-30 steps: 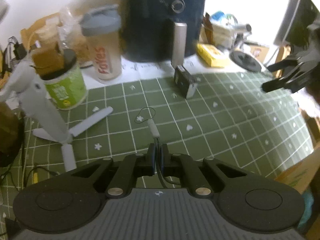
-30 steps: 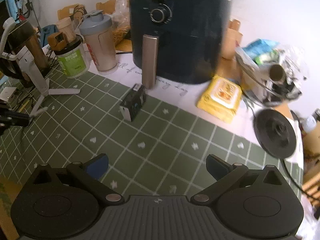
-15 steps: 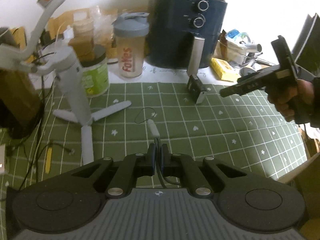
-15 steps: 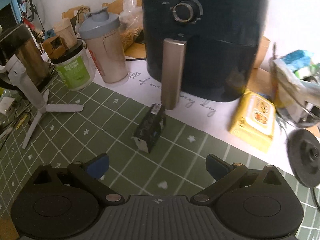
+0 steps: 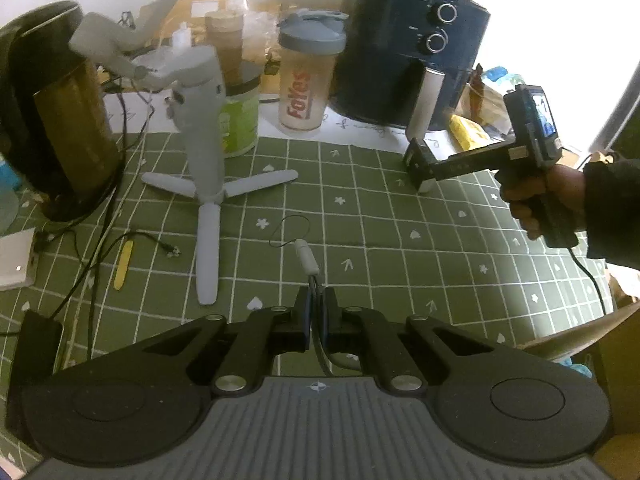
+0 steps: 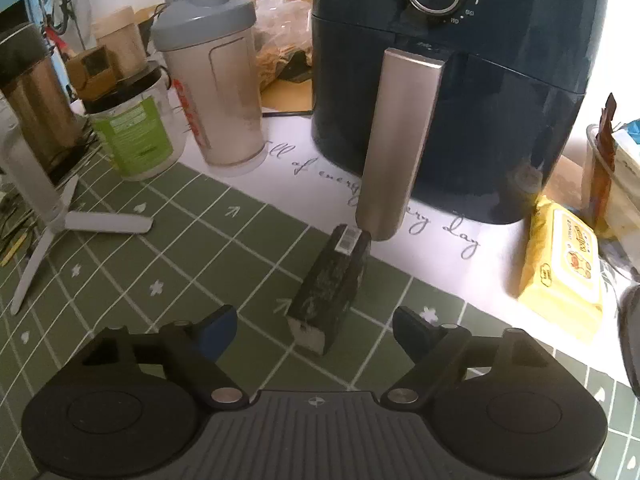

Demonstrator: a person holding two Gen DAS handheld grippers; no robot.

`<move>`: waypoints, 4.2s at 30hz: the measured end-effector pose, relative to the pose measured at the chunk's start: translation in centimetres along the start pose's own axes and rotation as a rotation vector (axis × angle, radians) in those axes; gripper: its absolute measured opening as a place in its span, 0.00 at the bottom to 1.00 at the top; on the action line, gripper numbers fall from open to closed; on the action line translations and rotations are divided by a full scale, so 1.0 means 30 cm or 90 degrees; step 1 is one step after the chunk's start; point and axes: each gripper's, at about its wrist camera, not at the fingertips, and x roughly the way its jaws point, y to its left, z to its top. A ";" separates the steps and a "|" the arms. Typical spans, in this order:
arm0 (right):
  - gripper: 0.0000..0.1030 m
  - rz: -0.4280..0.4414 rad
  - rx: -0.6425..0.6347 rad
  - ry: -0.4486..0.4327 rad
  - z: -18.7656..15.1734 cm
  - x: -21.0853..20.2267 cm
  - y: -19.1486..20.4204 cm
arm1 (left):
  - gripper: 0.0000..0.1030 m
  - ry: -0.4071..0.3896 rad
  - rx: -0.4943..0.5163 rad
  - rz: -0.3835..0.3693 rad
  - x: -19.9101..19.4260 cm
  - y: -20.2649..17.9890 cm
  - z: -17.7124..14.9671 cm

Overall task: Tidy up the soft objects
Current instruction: 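Grasp the black power bank with the right tool while the left tool holds the earphone cable, then lift the power bank with the right tool while the left tool carries the cable toward the box, then open both tools over the box to drop the cable and power bank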

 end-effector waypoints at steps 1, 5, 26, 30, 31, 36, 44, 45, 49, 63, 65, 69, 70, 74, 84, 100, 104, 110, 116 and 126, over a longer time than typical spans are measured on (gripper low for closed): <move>0.77 -0.004 0.002 -0.002 0.003 0.011 0.001 | 0.06 0.001 -0.004 0.001 -0.002 0.004 -0.003; 0.70 -0.019 0.007 -0.009 0.012 0.043 0.002 | 0.05 0.001 -0.015 0.005 -0.011 0.013 -0.008; 0.25 -0.006 -0.011 0.053 0.022 -0.162 -0.084 | 0.05 -0.057 0.010 -0.007 -0.067 -0.048 0.076; 0.25 0.003 -0.004 0.045 0.005 -0.248 -0.091 | 0.05 -0.073 0.021 -0.018 -0.091 -0.077 0.097; 0.25 0.005 0.000 0.043 -0.001 -0.267 -0.094 | 0.05 -0.076 0.024 -0.020 -0.098 -0.085 0.101; 0.25 0.009 0.012 0.033 -0.037 -0.367 -0.108 | 0.05 -0.089 0.045 -0.036 -0.129 -0.133 0.118; 0.25 0.009 0.040 0.018 -0.118 -0.528 -0.136 | 0.05 -0.103 0.070 -0.061 -0.176 -0.209 0.123; 0.25 0.010 0.045 0.016 -0.130 -0.548 -0.139 | 0.05 -0.105 0.074 -0.064 -0.182 -0.220 0.121; 0.25 0.010 0.065 0.005 -0.182 -0.628 -0.152 | 0.05 -0.106 0.086 -0.076 -0.196 -0.252 0.112; 0.25 0.020 0.118 -0.029 -0.346 -0.880 -0.122 | 0.05 -0.097 0.129 -0.121 -0.253 -0.365 0.068; 0.25 0.023 0.121 -0.034 -0.365 -0.910 -0.110 | 0.05 -0.092 0.136 -0.129 -0.255 -0.385 0.059; 0.25 0.033 0.135 -0.044 -0.406 -0.969 -0.089 | 0.05 -0.080 0.148 -0.144 -0.262 -0.422 0.033; 0.25 0.036 0.140 -0.046 -0.416 -0.982 -0.085 | 0.05 -0.078 0.149 -0.146 -0.264 -0.427 0.026; 0.25 0.049 0.153 -0.056 -0.453 -1.033 -0.067 | 0.05 -0.066 0.153 -0.156 -0.271 -0.454 -0.001; 0.25 0.073 0.183 -0.069 -0.548 -1.127 -0.027 | 0.12 -0.008 0.176 -0.172 -0.250 -0.524 -0.087; 0.25 0.095 0.239 -0.052 -0.715 -1.189 0.022 | 0.55 0.074 0.178 -0.108 -0.244 -0.578 -0.221; 0.26 0.091 0.243 -0.046 -0.733 -1.197 0.042 | 0.55 0.075 0.175 -0.102 -0.250 -0.589 -0.241; 0.26 0.076 0.240 -0.052 -0.721 -1.219 0.082 | 0.55 0.070 0.170 -0.081 -0.266 -0.605 -0.250; 0.28 0.073 0.229 -0.049 -0.702 -1.217 0.121 | 0.55 0.064 0.153 -0.058 -0.280 -0.599 -0.261; 1.00 0.015 0.164 -0.019 -0.711 -1.200 0.202 | 0.58 0.063 0.108 -0.006 -0.317 -0.578 -0.264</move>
